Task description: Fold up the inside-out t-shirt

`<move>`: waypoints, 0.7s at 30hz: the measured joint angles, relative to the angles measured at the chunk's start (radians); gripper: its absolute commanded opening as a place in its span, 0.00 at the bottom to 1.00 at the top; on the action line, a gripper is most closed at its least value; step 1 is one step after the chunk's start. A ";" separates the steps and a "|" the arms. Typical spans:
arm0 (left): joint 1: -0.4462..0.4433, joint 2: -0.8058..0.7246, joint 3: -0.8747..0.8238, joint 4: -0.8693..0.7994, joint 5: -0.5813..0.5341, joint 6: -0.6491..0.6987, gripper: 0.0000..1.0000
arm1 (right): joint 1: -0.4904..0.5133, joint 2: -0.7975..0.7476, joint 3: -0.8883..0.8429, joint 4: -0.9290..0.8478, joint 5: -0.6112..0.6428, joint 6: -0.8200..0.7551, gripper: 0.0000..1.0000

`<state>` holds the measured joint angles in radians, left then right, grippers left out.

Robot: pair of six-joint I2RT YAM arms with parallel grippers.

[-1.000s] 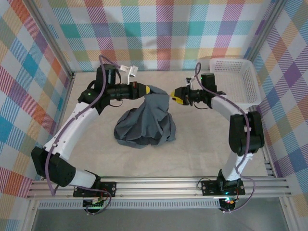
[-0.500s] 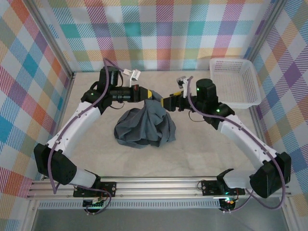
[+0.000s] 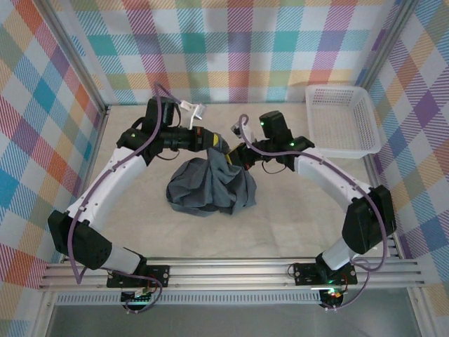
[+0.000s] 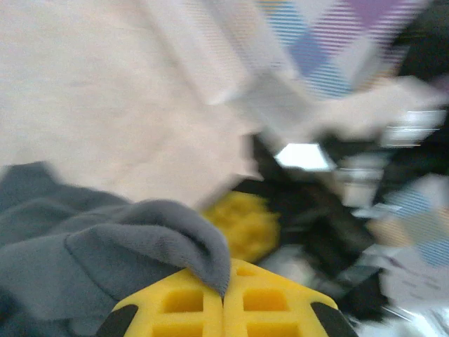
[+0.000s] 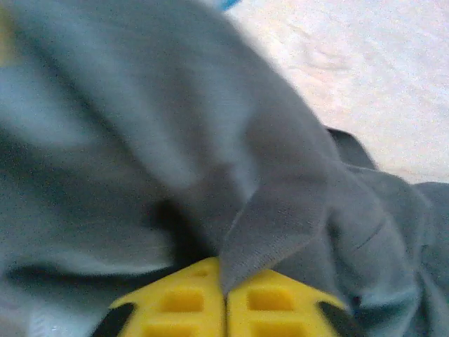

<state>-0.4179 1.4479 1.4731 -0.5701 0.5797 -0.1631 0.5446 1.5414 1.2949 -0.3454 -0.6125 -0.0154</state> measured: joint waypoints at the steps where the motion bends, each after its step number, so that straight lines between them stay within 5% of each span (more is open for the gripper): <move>1: 0.000 0.005 -0.006 -0.006 -0.058 0.005 0.00 | -0.003 -0.029 -0.013 0.022 -0.025 0.037 0.00; 4: 0.001 0.028 -0.066 0.000 -0.195 0.023 0.02 | -0.023 -0.160 -0.101 0.166 -0.111 0.204 0.00; 8: 0.001 0.050 -0.190 0.015 -0.222 0.022 0.40 | -0.056 -0.251 -0.174 0.389 -0.198 0.428 0.00; 10: 0.001 0.040 -0.227 0.027 -0.222 0.019 0.49 | -0.071 -0.242 -0.188 0.471 -0.228 0.504 0.00; 16: 0.001 -0.140 -0.277 0.038 -0.271 0.011 0.51 | -0.112 -0.186 -0.203 0.564 -0.281 0.614 0.00; 21: -0.042 -0.328 -0.304 0.083 -0.262 0.021 0.40 | -0.127 -0.156 -0.202 0.569 -0.303 0.650 0.00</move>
<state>-0.4599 1.1198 1.1694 -0.4870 0.3176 -0.1421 0.4179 1.3857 1.0927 0.2234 -0.9150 0.6350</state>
